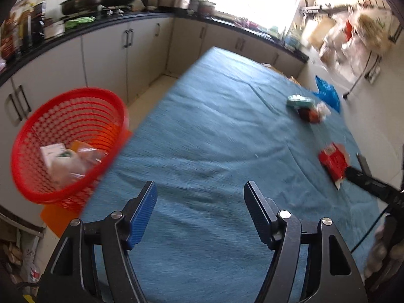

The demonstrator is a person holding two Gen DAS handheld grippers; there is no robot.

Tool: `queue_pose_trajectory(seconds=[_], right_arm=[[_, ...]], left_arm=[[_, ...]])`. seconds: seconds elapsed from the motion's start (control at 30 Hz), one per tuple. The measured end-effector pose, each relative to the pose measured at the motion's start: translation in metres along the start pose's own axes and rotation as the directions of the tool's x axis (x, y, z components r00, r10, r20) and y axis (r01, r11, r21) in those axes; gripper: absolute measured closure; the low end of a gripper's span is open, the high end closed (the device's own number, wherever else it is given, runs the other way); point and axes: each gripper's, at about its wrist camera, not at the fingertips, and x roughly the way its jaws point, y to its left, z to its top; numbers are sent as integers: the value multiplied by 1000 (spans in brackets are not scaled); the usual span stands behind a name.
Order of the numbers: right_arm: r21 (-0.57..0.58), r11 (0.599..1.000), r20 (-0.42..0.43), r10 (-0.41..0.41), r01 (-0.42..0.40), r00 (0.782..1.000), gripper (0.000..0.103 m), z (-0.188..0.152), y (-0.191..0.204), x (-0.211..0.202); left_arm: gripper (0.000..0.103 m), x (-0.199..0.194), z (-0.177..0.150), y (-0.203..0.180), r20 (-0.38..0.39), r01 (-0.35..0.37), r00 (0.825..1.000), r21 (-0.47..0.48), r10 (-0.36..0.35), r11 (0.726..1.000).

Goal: Collect trash
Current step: 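Move both tools back over the table toward the red snack box, then grasp the torn red snack box with the right tool while the left tool grasps the green tissue pack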

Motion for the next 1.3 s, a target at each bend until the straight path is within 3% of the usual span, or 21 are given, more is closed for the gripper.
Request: queue_pose_trajectory(seconds=[0.13, 0.27, 0.4, 0.53, 0.67, 0.8, 1.1, 1.2, 1.3], right_arm=[[36, 996, 5, -86, 86, 996, 33, -2, -39, -15], [51, 991, -19, -124, 124, 992, 28, 0, -63, -9], [65, 992, -30, -111, 113, 993, 26, 6, -76, 5], [70, 993, -44, -90, 93, 995, 26, 15, -81, 22], [32, 996, -56, -77, 79, 995, 26, 24, -69, 39], [-9, 996, -71, -88, 88, 994, 29, 27, -60, 52], [-24, 997, -41, -70, 69, 997, 49, 26, -65, 55], [-17, 998, -26, -61, 61, 998, 53, 25, -67, 53], [-9, 999, -27, -53, 53, 998, 54, 24, -69, 53]], left_arm=[[30, 20, -5, -17, -43, 17, 999, 8, -17, 1000], [24, 26, -6, -34, -27, -13, 1000, 46, 15, 999], [12, 30, -6, -40, -37, -7, 999, 49, 8, 999], [0, 32, -4, -38, -64, 54, 997, 47, -51, 997], [0, 35, 2, -40, -99, 44, 994, 35, -41, 998], [5, 33, 19, -51, -88, 105, 991, 7, -104, 994], [5, 54, 89, -148, 12, 145, 989, 193, -150, 970], [5, 81, 113, -177, -10, 182, 983, 205, -184, 962], [5, 116, 136, -197, -72, 238, 971, 146, -229, 960]])
